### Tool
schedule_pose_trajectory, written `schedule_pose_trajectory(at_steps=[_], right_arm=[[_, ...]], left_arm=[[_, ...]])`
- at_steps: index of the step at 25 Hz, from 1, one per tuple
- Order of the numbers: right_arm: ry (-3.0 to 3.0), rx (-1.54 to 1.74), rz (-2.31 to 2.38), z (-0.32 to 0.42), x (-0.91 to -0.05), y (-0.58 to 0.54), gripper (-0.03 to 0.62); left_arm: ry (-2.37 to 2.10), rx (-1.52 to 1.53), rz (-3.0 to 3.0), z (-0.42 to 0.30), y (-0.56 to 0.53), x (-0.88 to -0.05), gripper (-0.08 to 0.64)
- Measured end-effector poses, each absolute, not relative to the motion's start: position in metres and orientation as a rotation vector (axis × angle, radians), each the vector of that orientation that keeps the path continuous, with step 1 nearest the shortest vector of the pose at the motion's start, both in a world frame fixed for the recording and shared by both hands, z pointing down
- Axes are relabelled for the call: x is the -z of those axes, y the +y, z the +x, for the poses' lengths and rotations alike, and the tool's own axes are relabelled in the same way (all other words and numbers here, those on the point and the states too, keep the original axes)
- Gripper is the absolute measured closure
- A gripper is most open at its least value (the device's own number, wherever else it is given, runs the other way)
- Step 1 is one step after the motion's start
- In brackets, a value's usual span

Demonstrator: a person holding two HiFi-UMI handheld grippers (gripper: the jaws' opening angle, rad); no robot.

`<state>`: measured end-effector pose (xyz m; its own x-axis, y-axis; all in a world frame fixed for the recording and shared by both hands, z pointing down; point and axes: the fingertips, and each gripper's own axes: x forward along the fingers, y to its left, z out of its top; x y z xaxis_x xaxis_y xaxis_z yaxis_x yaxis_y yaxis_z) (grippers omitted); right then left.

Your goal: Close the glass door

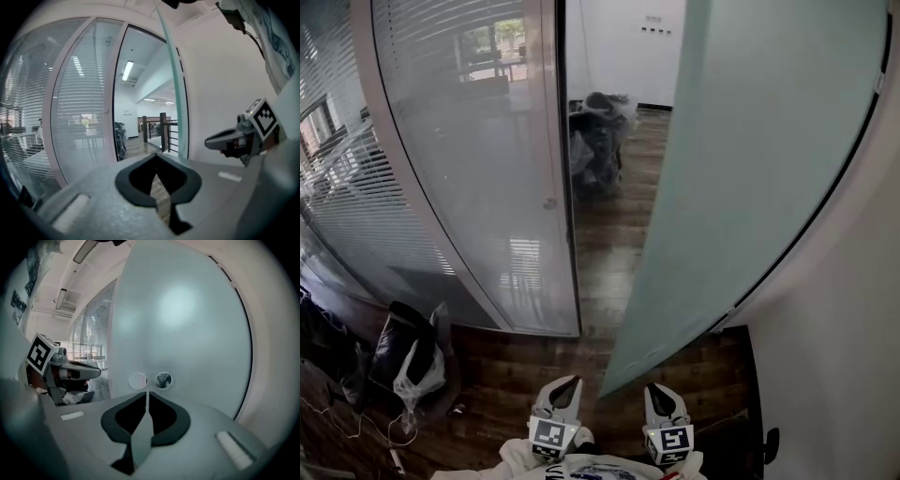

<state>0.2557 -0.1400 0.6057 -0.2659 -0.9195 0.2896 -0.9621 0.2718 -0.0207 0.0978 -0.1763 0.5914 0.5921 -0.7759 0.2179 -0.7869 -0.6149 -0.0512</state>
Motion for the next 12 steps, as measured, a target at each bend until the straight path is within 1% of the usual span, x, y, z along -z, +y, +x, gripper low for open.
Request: schedule_pose_trajectory(at_steps=[2, 4, 7, 11, 12], right_arm=[[-2.313, -0.282, 1.767, 0.256, -0.605, -0.149, 0.532], [-2.317, -0.282, 1.767, 0.255, -0.603, -0.156, 0.52], [-2.343, -0.282, 1.732, 0.252, -0.602, -0.163, 0.459], [-2.374, -0.26, 1.693, 0.254, -0.602, -0.177, 0.425], [-2.382, -0.255, 1.679, 0.254, -0.602, -0.181, 0.408]], left_arm=[[-1.343, -0.329, 2.766, 0.096, -0.187, -0.591, 0.557], [-1.341, -0.325, 2.757, 0.092, -0.196, -0.59, 0.557], [-1.354, -0.322, 2.739, 0.088, -0.205, -0.592, 0.558], [-1.37, -0.312, 2.722, 0.092, -0.215, -0.594, 0.558], [-1.372, -0.305, 2.724, 0.093, -0.216, -0.593, 0.557]])
